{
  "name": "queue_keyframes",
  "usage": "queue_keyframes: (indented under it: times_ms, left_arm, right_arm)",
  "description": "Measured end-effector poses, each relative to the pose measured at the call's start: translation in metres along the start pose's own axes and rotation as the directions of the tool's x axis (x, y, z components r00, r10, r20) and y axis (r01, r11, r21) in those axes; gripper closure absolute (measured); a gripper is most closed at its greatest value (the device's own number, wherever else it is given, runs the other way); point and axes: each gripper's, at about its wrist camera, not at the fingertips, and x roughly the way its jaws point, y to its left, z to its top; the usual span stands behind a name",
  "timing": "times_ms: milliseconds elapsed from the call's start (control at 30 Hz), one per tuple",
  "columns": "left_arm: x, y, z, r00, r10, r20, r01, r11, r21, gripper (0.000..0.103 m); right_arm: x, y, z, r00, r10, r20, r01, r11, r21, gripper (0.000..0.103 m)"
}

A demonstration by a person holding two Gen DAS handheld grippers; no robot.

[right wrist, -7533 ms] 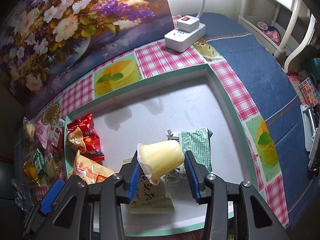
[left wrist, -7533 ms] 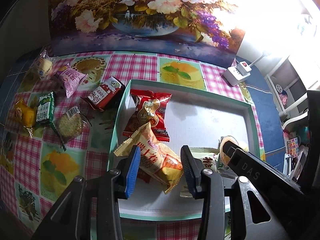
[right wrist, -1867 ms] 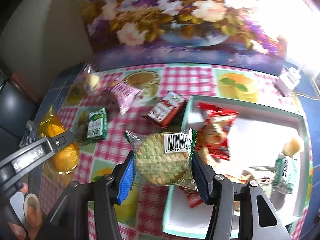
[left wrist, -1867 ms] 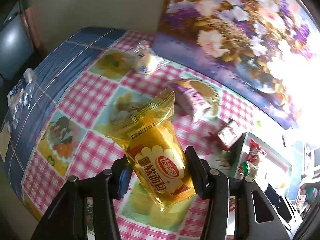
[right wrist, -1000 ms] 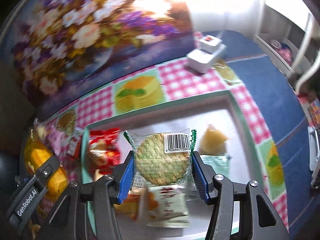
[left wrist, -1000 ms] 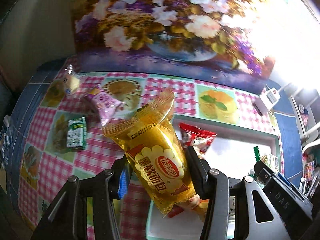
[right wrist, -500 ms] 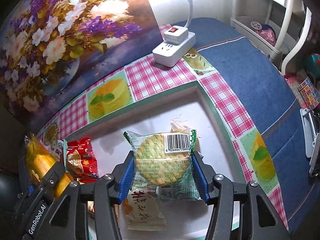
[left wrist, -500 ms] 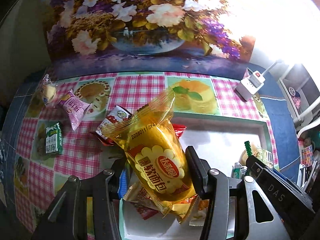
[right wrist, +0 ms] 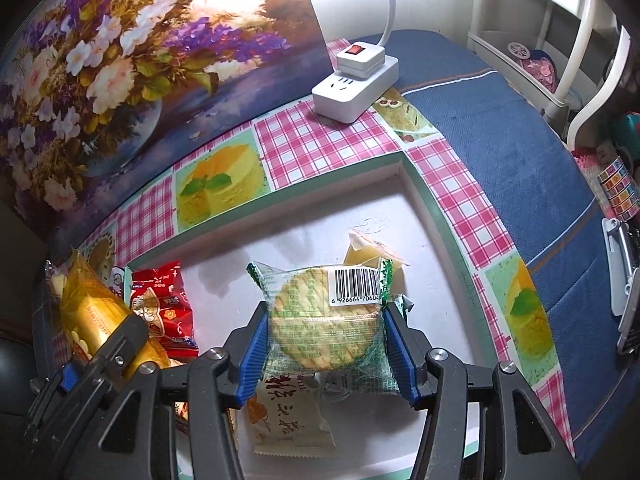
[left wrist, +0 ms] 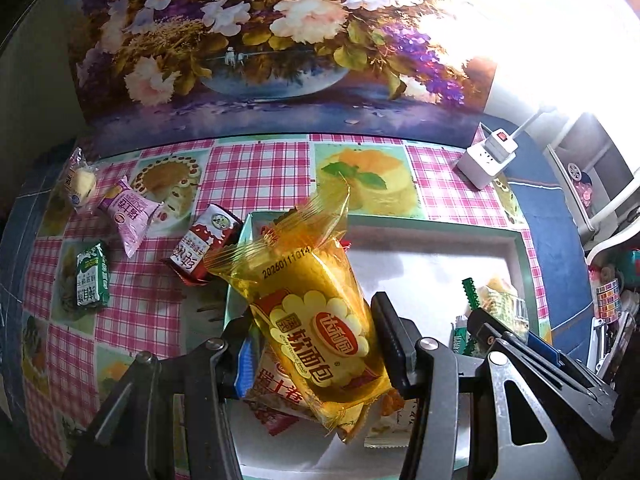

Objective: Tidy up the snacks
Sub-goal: 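Open both tools to drop the bread bag and biscuit pack into the tray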

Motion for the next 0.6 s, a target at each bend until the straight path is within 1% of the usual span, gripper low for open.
queue_keyframes:
  times_ms: [100, 300, 333, 500, 600]
  left_arm:
    - [0.0003, -0.0009, -0.0001, 1.0, -0.007, -0.004, 0.007, 1.0, 0.001, 0.049]
    - [0.0002, 0.0002, -0.0005, 1.0, 0.002, -0.005, -0.002, 1.0, 0.002, 0.049]
    - [0.0001, 0.0006, -0.0005, 1.0, 0.005, -0.004, -0.005, 1.0, 0.001, 0.049]
    - [0.0009, 0.0046, -0.0008, 1.0, 0.016, -0.005, -0.016, 1.0, -0.011, 0.049]
    - [0.002, 0.0069, -0.0012, 1.0, 0.022, -0.008, -0.022, 1.0, -0.017, 0.049]
  right_arm:
    - [0.001, 0.0005, -0.0006, 1.0, 0.0, -0.004, 0.0, 1.0, 0.001, 0.045]
    - [0.0035, 0.0018, -0.0005, 1.0, -0.003, -0.013, 0.003, 1.0, -0.002, 0.045]
    - [0.0043, 0.0022, -0.0003, 1.0, -0.002, -0.015, 0.002, 1.0, -0.005, 0.043]
    - [0.0071, 0.0043, -0.0004, 1.0, 0.002, -0.027, -0.002, 1.0, -0.016, 0.043]
    - [0.0088, 0.0047, -0.0002, 0.999, 0.003, -0.035, -0.004, 1.0, -0.019, 0.041]
